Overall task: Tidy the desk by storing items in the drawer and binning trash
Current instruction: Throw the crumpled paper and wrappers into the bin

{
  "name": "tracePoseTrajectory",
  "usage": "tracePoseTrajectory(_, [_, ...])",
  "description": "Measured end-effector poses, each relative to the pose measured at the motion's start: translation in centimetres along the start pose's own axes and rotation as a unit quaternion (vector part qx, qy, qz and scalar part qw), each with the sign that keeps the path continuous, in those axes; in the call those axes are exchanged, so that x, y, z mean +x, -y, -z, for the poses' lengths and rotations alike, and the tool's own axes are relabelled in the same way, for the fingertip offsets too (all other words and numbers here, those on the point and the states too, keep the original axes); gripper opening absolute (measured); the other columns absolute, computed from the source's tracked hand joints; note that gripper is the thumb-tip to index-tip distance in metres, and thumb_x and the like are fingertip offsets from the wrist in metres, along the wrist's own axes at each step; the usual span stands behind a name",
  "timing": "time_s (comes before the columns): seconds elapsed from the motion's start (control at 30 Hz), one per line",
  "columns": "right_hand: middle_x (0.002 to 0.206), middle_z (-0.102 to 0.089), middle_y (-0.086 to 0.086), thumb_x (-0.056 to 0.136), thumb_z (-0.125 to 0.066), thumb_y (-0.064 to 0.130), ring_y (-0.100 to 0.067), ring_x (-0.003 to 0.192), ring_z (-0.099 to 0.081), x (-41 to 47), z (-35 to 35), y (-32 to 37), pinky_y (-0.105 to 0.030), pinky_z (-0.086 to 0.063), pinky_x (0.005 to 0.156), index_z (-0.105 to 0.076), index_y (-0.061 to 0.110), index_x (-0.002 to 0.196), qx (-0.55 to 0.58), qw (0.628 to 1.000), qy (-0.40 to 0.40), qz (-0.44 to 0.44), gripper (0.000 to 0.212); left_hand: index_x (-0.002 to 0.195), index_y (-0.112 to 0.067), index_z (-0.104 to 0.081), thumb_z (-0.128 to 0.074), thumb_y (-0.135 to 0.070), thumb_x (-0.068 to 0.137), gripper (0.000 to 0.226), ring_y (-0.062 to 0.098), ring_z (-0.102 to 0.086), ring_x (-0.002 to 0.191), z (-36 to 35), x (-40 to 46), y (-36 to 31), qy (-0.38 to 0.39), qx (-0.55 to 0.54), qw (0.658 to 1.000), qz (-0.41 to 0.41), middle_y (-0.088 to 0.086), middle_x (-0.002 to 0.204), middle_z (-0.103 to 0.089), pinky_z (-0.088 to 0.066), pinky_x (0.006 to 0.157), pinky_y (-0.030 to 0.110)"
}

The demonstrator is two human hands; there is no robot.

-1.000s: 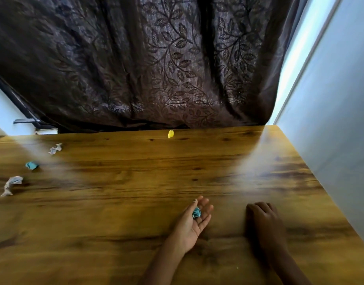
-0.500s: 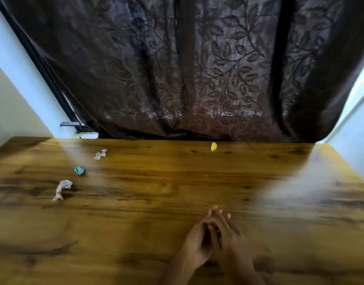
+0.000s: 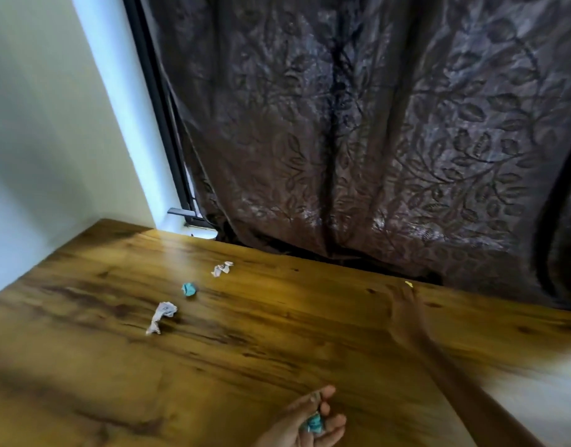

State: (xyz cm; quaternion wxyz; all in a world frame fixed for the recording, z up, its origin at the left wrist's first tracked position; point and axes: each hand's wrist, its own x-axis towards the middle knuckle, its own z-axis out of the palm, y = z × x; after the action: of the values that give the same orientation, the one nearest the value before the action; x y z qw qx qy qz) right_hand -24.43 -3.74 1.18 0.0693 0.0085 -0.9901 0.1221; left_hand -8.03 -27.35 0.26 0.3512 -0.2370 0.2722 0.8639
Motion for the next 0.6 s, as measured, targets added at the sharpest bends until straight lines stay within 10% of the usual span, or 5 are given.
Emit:
tracePoseTrajectory(0.13, [0.154, -0.016, -0.014, 0.088, -0.044, 0.000, -0.039, 0.139, -0.018, 2.3, -1.0, -2.1, -0.048, -0.025, 0.112, -0.029, 0.013, 0.143, -0.088, 0.993, 0.069, -0.041, 0.059, 0.098, 0.013, -0.069, -0.096, -0.004, 0.029, 0.076, 0.043, -0.067, 0.075, 0.4, -0.1, 0.1, 0.022, 0.021, 0.999, -0.028, 0.022, 0.075, -0.063, -0.053, 0.075, 0.057])
tracePoseTrajectory(0.3, [0.144, -0.035, -0.015, 0.088, -0.039, -0.008, -0.032, 0.126, -0.040, 0.2, -0.9, -3.0, -0.040, -0.047, 0.095, -0.044, 0.006, 0.133, -0.018, 0.999, 0.016, -0.036, 0.047, 0.109, 0.010, -0.066, -0.094, -0.004, 0.044, 0.072, 0.041, -0.066, 0.090, 1.2, 0.3, 0.3, 0.056, 0.008, 0.998, -0.035, 0.024, 0.097, -0.066, -0.043, 0.090, 0.058])
tracePoseTrajectory(0.47, [0.137, -0.045, -0.013, 0.088, -0.044, 0.004, -0.029, 0.128, -0.038, -3.7, -2.2, -3.9, -0.037, -0.036, 0.107, -0.053, 0.013, 0.129, -0.005, 1.000, -0.012, -0.018, 0.043, 0.116, 0.006, -0.063, -0.087, 0.000, 0.056, 0.065, 0.040, -0.065, 0.101, 0.6, 0.1, 1.0, 0.078, -0.053, 0.994, -0.048, 0.024, 0.118, -0.062, -0.048, 0.088, 0.055])
tracePoseTrajectory(0.6, [0.119, -0.062, -0.009, 0.092, -0.047, 0.008, -0.027, 0.111, -0.054, -8.7, -1.8, -0.7, -0.034, -0.042, 0.096, -0.063, 0.016, 0.116, 0.121, 0.993, 0.006, -0.014, 0.029, 0.128, -0.003, -0.055, -0.051, -0.017, 0.091, 0.039, 0.031, -0.057, 0.118, -0.4, -0.5, 1.6, 0.034, -0.009, 0.996, -0.087, 0.014, 0.130, -0.059, -0.042, 0.101, 0.045])
